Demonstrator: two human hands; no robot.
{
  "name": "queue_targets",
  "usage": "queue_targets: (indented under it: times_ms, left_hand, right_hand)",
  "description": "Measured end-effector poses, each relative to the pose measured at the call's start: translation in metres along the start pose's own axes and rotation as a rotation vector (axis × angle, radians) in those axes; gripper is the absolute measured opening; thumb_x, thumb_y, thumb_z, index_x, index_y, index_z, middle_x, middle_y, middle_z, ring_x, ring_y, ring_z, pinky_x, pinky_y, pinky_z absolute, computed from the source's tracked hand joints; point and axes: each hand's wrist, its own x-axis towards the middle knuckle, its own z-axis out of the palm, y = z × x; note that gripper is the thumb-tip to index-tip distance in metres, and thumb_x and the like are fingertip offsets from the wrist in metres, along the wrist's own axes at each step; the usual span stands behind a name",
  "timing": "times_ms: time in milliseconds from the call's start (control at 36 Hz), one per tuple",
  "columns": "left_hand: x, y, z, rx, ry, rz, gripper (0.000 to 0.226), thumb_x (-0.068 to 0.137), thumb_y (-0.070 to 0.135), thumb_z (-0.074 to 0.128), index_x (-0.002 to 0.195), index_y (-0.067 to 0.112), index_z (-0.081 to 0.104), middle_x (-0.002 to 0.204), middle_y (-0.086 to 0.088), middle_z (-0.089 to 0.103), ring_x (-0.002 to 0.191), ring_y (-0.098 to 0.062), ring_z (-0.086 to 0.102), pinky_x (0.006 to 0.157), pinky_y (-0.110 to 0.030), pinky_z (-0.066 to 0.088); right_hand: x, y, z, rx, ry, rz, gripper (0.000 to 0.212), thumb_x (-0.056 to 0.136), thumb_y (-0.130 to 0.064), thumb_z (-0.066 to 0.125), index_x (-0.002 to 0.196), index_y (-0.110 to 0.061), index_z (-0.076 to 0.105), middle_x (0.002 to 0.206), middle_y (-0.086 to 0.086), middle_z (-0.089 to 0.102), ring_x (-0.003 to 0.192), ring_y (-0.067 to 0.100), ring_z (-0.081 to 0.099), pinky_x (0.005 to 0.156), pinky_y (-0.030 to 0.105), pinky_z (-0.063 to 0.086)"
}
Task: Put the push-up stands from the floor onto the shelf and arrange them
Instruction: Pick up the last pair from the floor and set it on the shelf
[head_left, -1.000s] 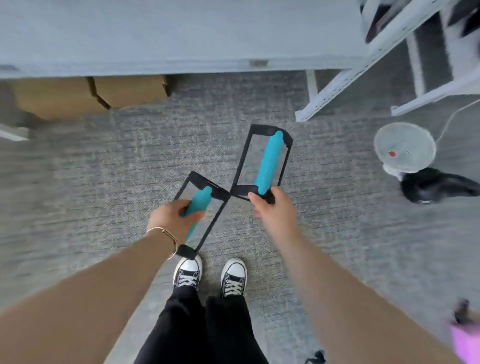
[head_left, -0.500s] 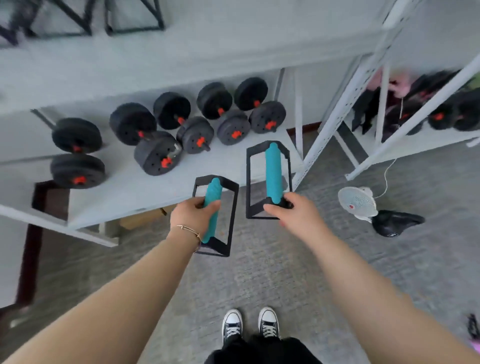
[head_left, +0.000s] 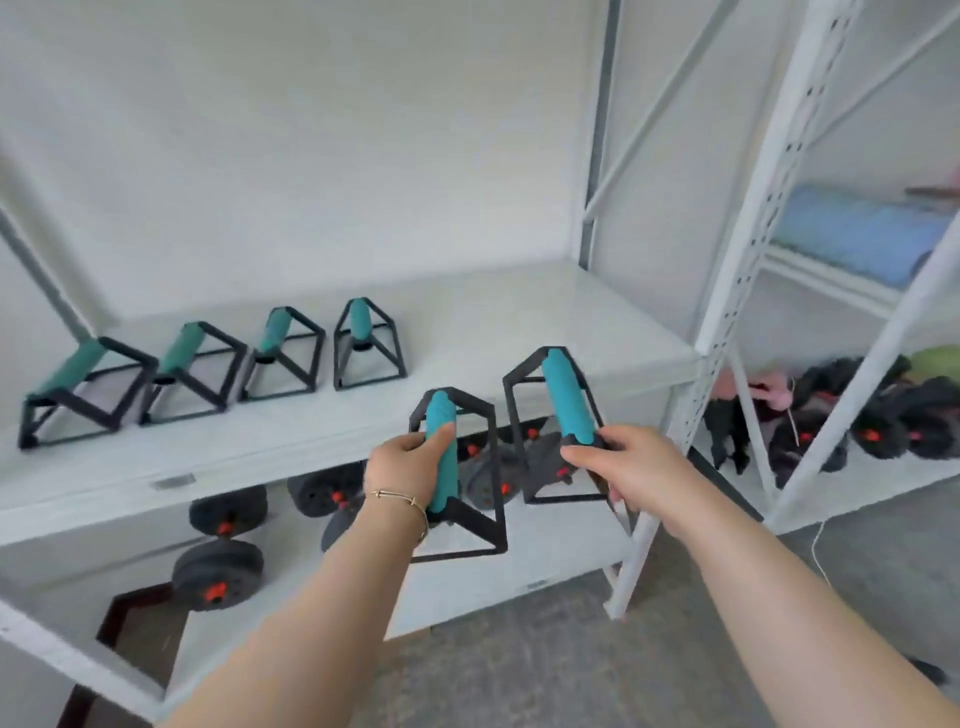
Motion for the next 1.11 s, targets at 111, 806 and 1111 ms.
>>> queue_targets:
  times_ms: [111,806,1111]
  left_hand:
    - [0.035,0.039,0.017,-0.024,0.035,0.053,0.031,0.082,0.046,0.070,0.072,0.017,0.070,0.069,-0.003,0.062,0.059,-0.019,0.055,0.055,-0.027,0.046]
    - [0.275,0.132,0.143,-0.023,0.256,-0.165,0.030,0.083,0.045,0.070,0.088,0.016,0.067,0.073,-0.003,0.060,0.061,-0.016,0.055,0.048,-0.024,0.040]
    - [0.293,0.126,0.143,0.122,0.229,-0.202,0.039,0.083,0.047,0.068,0.091,0.009,0.069,0.081,-0.007,0.065,0.063,-0.017,0.057,0.048,-0.025,0.039]
  right_hand:
    - [0.046,-0.018,-0.024,-0.021,0.040,-0.062,0.024,0.081,-0.044,0.071,0.086,-0.021,0.069,0.055,-0.009,0.054,0.054,0.013,0.053,0.052,0.028,0.040]
    - [0.374,-0.025,-0.045,-0.154,-0.201,-0.093,0.054,0.070,-0.056,0.068,0.084,-0.004,0.062,0.059,-0.002,0.044,0.052,0.018,0.041,0.055,0.030,0.032]
    - [0.391,-0.026,-0.037,-0.332,-0.214,-0.150,0.044,0.079,-0.054,0.062,0.086,-0.010,0.061,0.066,0.000,0.053,0.056,0.019,0.051,0.056,0.029,0.041]
